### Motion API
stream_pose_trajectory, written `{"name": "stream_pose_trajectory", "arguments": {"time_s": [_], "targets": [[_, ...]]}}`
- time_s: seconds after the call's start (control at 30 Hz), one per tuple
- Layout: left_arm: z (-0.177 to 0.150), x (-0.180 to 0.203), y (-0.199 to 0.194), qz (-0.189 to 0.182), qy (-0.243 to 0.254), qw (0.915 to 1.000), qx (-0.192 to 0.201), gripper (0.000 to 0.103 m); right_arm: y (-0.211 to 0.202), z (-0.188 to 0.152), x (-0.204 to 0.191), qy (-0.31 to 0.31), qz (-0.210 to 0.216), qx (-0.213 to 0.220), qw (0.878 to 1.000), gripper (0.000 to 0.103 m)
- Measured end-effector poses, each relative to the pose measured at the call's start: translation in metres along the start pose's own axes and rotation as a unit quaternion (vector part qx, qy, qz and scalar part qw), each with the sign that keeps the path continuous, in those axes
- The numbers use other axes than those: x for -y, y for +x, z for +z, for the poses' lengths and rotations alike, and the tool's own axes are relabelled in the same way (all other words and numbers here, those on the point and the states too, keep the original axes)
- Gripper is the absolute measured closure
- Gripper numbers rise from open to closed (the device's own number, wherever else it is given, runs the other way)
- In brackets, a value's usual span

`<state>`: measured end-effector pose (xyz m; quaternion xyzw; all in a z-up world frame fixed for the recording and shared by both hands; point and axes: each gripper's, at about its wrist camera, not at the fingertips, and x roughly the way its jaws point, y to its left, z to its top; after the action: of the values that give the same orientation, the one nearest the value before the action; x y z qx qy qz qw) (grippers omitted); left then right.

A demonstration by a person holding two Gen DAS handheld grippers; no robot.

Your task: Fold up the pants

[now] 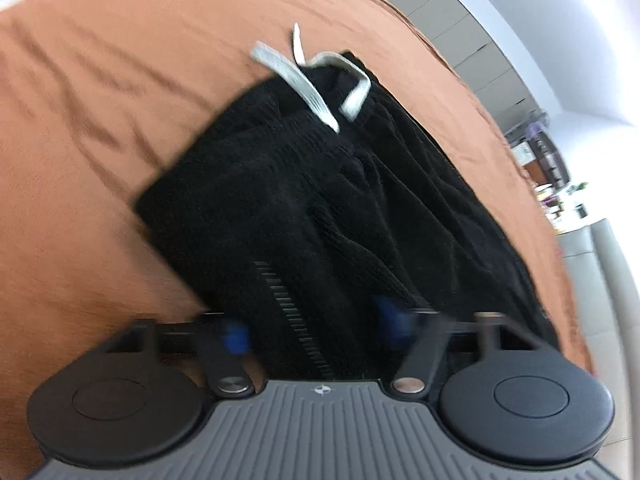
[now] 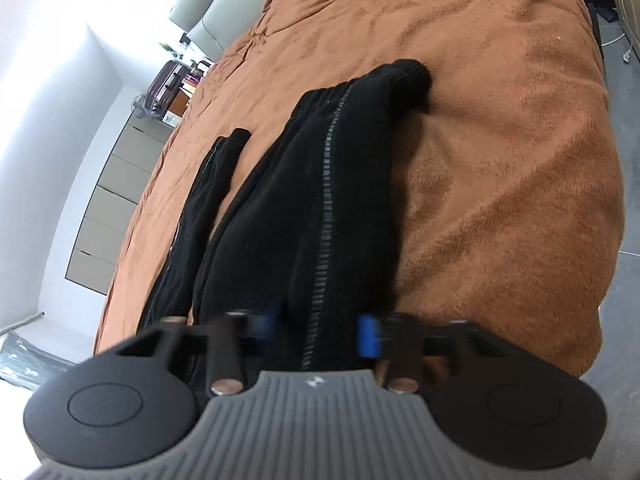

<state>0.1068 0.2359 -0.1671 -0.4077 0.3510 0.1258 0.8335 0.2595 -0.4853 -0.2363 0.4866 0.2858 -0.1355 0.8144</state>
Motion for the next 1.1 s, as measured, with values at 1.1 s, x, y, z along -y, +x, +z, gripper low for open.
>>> {"name": "stream_pose_trajectory", "arguments": {"time_s": [1.1], "targets": [[0.123, 0.06, -0.02, -0.181, -0.005, 0.9834, 0.007, 0.083, 0.003, 0.076, -0.13, 0.02, 0.132, 0.016, 0.991, 0.096]]}}
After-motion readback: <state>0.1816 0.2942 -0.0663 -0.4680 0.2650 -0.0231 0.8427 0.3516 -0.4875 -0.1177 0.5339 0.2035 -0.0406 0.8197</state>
